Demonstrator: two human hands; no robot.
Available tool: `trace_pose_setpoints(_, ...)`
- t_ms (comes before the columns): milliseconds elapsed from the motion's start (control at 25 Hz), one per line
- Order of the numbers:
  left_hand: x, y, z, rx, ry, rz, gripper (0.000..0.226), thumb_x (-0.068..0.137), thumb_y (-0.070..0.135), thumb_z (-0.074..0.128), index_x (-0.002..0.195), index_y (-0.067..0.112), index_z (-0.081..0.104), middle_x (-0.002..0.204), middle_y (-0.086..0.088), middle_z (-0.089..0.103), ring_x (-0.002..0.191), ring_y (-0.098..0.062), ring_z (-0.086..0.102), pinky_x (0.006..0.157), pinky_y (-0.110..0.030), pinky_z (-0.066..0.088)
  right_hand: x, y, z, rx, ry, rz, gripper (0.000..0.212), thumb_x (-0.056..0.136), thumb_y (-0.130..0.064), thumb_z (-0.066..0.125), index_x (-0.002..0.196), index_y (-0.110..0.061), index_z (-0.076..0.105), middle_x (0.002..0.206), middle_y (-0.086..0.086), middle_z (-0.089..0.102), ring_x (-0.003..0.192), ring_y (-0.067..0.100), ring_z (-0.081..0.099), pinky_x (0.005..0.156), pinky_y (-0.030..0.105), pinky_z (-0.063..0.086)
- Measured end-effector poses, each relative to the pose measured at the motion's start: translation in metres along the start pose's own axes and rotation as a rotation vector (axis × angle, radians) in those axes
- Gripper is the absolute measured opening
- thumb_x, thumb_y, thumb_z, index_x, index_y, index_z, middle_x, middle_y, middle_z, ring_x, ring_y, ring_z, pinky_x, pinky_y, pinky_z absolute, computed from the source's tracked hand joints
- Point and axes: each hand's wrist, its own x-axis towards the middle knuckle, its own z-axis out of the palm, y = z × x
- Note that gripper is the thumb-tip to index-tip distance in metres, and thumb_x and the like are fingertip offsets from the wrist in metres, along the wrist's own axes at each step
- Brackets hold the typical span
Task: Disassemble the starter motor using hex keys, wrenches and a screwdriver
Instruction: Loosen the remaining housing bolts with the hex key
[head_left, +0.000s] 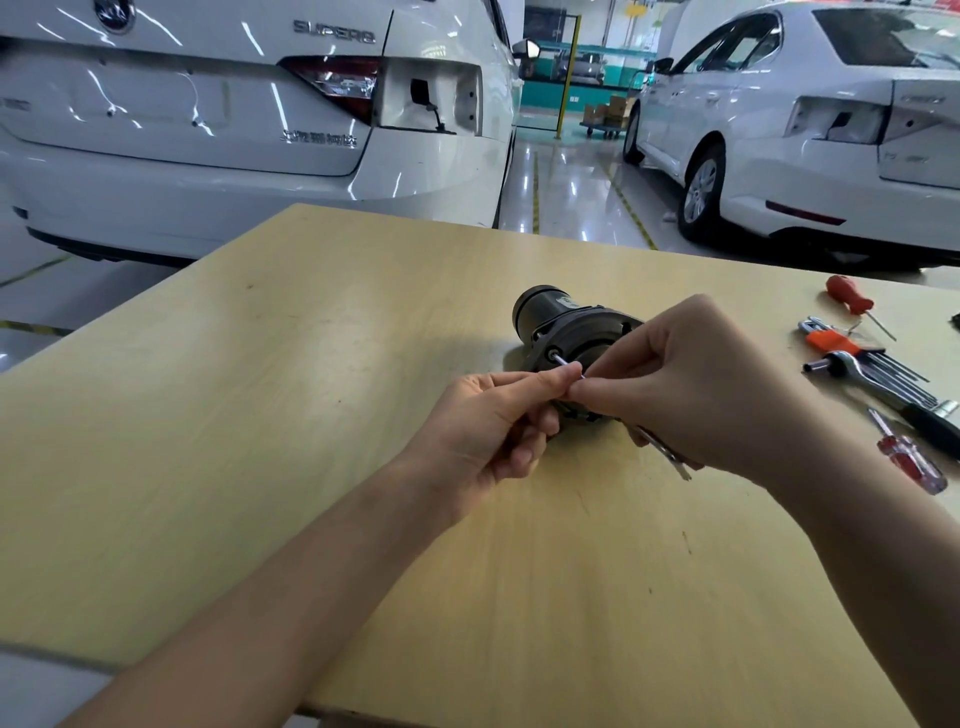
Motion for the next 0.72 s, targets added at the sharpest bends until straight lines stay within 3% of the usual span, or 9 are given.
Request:
trace_pose_setpoints(80,0.001,0.0,0.001,0.001,0.006,-0.032,0.033,0.07,0.031,0.071,0.042,0.018,0.06,0.039,0.005,0.046,0.027,-0.005,0.033,0.032,-0.016,0.025,0.0,-0.003,0.006,-0.197,0.093,-0.051,0.021,0.076,-0.019,0.066,0.063,-0.002,0.068,0.047,0.02,0.043,0.038,0.013,0.029,0.038,0.03,0.033)
trace_pose_setpoints(160,0.004,0.001,0.001,-0.03,0.025,-0.063,0.035,0.071,0.03,0.071,0.041,0.017,0.058,0.039,0.006,0.044,0.028,-0.005,0.032,0.031,-0.016,0.023,-0.001,-0.008,0.014,-0.367,0.188,-0.077,0.021,0.075,-0.024,0.064,0.061,-0.008,0.065,0.048,0.012,0.033,0.048,0.021,0.033,0.047,0.033,0.04)
trace_pose_setpoints(240,0.006,0.002,0.002,-0.093,0.019,-0.091,0.024,0.069,0.027,0.071,0.048,0.017,0.064,0.045,0.006,0.044,0.029,-0.003,0.03,0.031,-0.015,0.02,-0.004,-0.011,0.018,-0.401,0.232,-0.064,0.017,0.076,-0.032,0.064,0.072,-0.016,0.069,0.052,0.005,0.047,0.054,0.025,0.048,0.051,0.031,0.042)
trace_pose_setpoints(320,0.007,0.003,0.002,-0.163,0.003,-0.107,0.012,0.063,0.026,0.071,0.057,0.016,0.068,0.047,0.007,0.043,0.029,-0.001,0.029,0.029,-0.014,0.019,-0.016,-0.008,0.021,-0.261,0.305,-0.068,0.02,0.074,-0.043,0.067,0.079,-0.025,0.072,0.055,-0.001,0.058,0.054,0.014,0.054,0.052,0.028,0.043)
trace_pose_setpoints(400,0.007,0.002,0.002,-0.217,-0.005,-0.115,0.01,0.061,0.024,0.07,0.061,0.014,0.07,0.047,0.008,0.045,0.027,-0.002,0.03,0.027,-0.012,0.02,-0.034,-0.004,0.023,0.028,0.471,-0.076,0.029,0.071,-0.055,0.067,0.07,-0.026,0.068,0.059,-0.011,0.061,0.048,0.008,0.05,0.049,0.021,0.039)
trace_pose_setpoints(480,0.007,0.0,0.003,-0.28,-0.026,-0.13,0.011,0.062,0.022,0.069,0.06,0.012,0.074,0.046,0.008,0.047,0.026,-0.002,0.031,0.026,-0.012,0.021,-0.049,0.006,0.028,0.144,0.588,-0.061,0.041,0.069,-0.06,0.064,0.059,-0.021,0.055,0.061,-0.006,0.058,0.045,0.008,0.043,0.045,0.012,0.03)
trace_pose_setpoints(560,0.008,-0.002,0.003,-0.346,-0.04,-0.142,0.012,0.064,0.02,0.069,0.063,0.009,0.075,0.046,0.006,0.049,0.025,-0.002,0.033,0.025,-0.012,0.022,-0.063,0.012,0.039,0.211,0.603,-0.037,0.05,0.065,-0.059,0.064,0.048,-0.017,0.044,0.053,0.004,0.049,0.04,0.008,0.033,0.042,0.012,0.024)
trace_pose_setpoints(640,0.009,-0.004,0.004,-0.38,-0.044,-0.146,0.014,0.065,0.02,0.069,0.067,0.007,0.075,0.046,0.006,0.049,0.025,-0.002,0.034,0.026,-0.012,0.022,-0.067,0.019,0.047,0.26,0.616,-0.044,0.052,0.066,-0.057,0.066,0.044,-0.014,0.047,0.039,0.005,0.04,0.036,0.009,0.03,0.04,0.017,0.025)
trace_pose_setpoints(720,0.009,-0.004,0.003,-0.385,-0.053,-0.136,0.015,0.065,0.02,0.069,0.07,0.007,0.075,0.046,0.006,0.05,0.026,-0.002,0.034,0.026,-0.012,0.022,-0.059,0.021,0.047,0.255,0.642,-0.083,0.041,0.068,-0.054,0.07,0.051,-0.019,0.059,0.04,-0.004,0.048,0.035,0.012,0.042,0.042,0.018,0.032)
